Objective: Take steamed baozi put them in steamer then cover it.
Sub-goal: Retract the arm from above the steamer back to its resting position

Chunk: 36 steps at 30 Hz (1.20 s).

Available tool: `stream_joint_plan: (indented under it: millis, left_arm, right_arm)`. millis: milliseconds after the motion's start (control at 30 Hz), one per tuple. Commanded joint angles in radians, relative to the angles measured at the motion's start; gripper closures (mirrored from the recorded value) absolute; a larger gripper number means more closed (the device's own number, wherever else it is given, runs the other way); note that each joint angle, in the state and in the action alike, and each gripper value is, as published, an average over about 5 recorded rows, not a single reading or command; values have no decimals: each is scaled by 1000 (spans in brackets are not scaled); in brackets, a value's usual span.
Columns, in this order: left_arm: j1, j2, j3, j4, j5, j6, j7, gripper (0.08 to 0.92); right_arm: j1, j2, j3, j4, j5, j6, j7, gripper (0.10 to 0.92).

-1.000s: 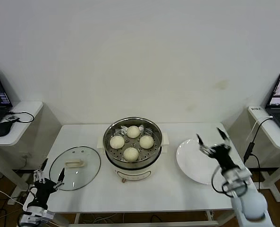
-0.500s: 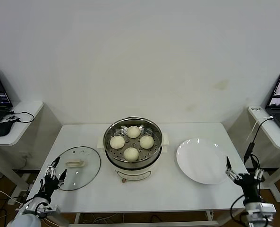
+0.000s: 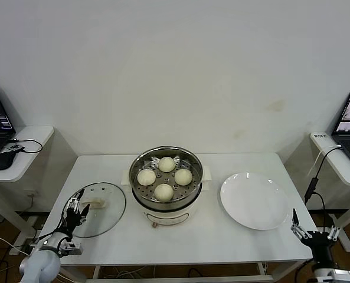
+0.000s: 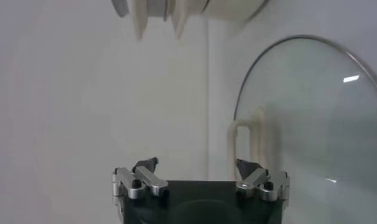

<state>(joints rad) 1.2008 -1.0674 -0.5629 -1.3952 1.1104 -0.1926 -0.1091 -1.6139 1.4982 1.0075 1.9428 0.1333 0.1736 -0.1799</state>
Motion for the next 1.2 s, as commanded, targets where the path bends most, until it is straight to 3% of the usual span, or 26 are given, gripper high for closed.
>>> stream_joint_plan:
  millis: [33,933,1200]
  left_arm:
    - [-97,3,45,106,27,-1,0,177]
    - [-158,-3,74,159,0,9,9,186]
    - [-159,-7,77,169,-1,7,9,388]
  right_arm:
    - [-24,20,19,1,-4,7,-3,202]
    - [-23,39,-3,-34,-35,16,-19,203]
    - [-22,45,-12,-41,-43,18,-20,203]
